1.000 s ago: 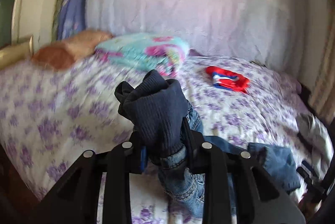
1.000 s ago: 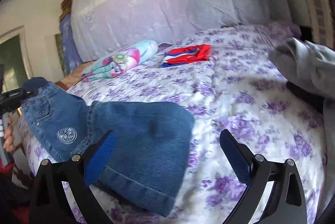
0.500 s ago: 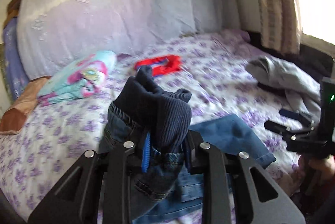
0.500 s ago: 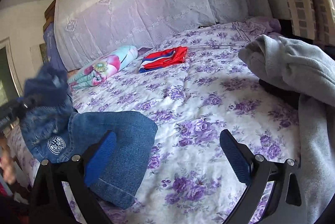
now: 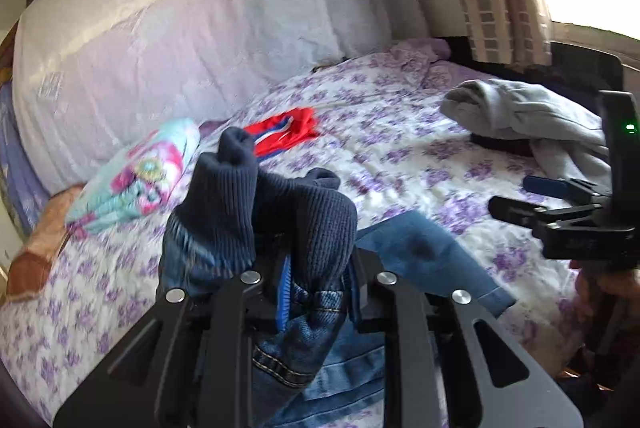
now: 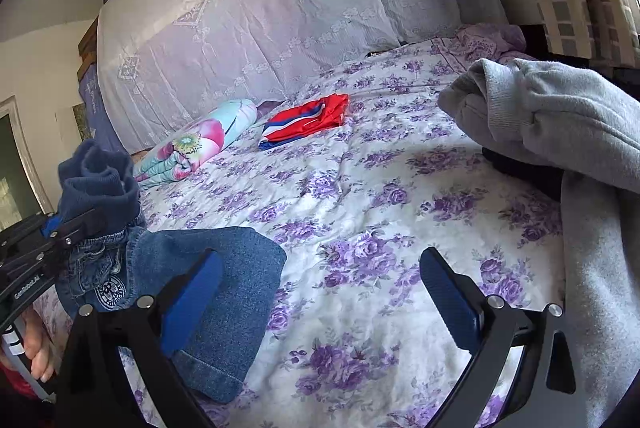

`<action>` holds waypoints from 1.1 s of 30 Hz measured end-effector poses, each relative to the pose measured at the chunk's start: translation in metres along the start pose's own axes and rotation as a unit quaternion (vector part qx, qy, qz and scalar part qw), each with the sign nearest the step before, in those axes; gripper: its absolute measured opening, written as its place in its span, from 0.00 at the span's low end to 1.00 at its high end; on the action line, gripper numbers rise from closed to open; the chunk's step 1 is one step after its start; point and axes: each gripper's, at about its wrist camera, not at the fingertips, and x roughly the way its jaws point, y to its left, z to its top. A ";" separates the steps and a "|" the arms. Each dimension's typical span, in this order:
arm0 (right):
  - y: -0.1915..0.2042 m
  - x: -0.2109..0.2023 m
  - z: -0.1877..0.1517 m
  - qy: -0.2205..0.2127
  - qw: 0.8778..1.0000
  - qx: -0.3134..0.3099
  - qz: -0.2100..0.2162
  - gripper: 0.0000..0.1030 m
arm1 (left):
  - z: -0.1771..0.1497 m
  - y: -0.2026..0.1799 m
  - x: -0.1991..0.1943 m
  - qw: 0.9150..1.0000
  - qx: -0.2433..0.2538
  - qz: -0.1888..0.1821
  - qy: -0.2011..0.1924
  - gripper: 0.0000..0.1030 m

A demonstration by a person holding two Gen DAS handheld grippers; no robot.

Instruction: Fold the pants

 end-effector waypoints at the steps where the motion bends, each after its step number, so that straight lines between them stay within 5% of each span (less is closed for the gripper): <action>1: -0.001 -0.001 0.000 -0.001 1.000 0.001 -0.001 0.97 | 0.001 -0.003 0.002 1.000 0.004 -0.009 0.001 0.19; 5: -0.007 -0.001 0.000 -0.002 1.000 0.011 -0.001 0.97 | 0.002 -0.017 0.011 0.999 0.001 -0.032 0.011 0.19; 11: -0.018 0.005 -0.002 0.006 0.999 0.041 0.005 0.97 | 0.021 -0.057 -0.008 0.996 0.057 -0.058 -0.037 0.19; 17: -0.035 0.001 0.001 0.002 0.998 0.067 -0.014 0.97 | -0.025 -0.106 0.053 0.986 0.133 -0.084 0.056 0.20; 19: -0.040 -0.003 0.002 -0.002 0.997 0.072 -0.021 0.97 | -0.041 -0.120 0.056 0.983 0.166 -0.066 0.038 0.22; 20: -0.042 -0.005 0.003 -0.006 0.997 0.074 -0.024 0.97 | -0.044 -0.127 0.051 0.981 0.185 -0.050 0.026 0.25; 21: -0.044 -0.006 0.004 -0.008 0.997 0.074 -0.025 0.97 | -0.042 -0.130 0.046 0.980 0.187 -0.062 0.025 0.43; 22: -0.044 -0.007 0.005 -0.010 0.997 0.074 -0.025 0.97 | -0.040 -0.129 0.043 0.979 0.181 -0.093 0.031 0.70; 23: -0.044 -0.009 0.005 -0.012 0.997 0.072 -0.025 0.97 | -0.036 -0.125 0.036 0.977 0.167 -0.126 0.032 0.77; 28: -0.035 -0.013 0.009 -0.014 0.998 0.054 -0.023 0.97 | -0.023 -0.105 -0.012 0.977 0.144 -0.157 -0.016 0.87; 33: 0.007 -0.030 0.026 -0.028 0.999 -0.010 0.013 0.97 | -0.017 -0.032 -0.041 0.993 0.051 -0.103 -0.040 0.95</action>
